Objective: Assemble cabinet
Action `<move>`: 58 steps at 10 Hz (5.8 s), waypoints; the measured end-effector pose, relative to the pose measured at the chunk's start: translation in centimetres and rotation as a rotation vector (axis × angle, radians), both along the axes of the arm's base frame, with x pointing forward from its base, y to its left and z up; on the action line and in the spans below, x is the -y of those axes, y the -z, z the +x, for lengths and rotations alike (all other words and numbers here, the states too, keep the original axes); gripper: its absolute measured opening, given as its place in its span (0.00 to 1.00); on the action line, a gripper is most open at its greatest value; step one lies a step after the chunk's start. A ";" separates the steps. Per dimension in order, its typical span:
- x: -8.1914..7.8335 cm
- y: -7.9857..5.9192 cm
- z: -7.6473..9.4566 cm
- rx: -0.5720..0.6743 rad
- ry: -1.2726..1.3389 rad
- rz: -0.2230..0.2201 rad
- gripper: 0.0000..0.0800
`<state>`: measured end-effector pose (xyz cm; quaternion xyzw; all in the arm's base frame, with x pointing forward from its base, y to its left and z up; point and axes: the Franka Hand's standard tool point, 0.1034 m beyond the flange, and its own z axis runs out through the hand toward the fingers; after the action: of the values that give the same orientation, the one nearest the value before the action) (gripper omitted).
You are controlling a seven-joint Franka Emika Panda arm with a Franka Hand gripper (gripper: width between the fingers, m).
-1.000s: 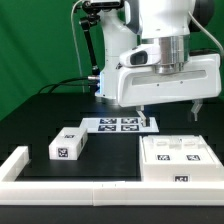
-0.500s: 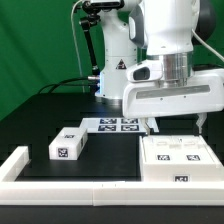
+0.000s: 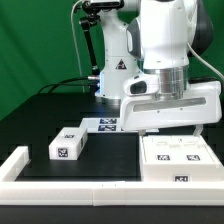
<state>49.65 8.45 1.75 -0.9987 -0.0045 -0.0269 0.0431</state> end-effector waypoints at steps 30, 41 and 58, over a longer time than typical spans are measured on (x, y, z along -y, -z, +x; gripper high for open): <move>1.6 -7.7 1.4 0.090 -0.181 -0.045 0.00; 1.9 -11.1 3.6 0.066 -0.200 -0.053 0.00; 1.3 -12.3 4.3 0.032 -0.209 -0.053 0.00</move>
Offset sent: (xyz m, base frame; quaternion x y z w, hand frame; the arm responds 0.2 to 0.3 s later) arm 0.0122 -0.0215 -0.0258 -0.0154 0.0106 0.0133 0.9997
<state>53.93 7.18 14.08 -0.9930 -0.1099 -0.0380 0.0192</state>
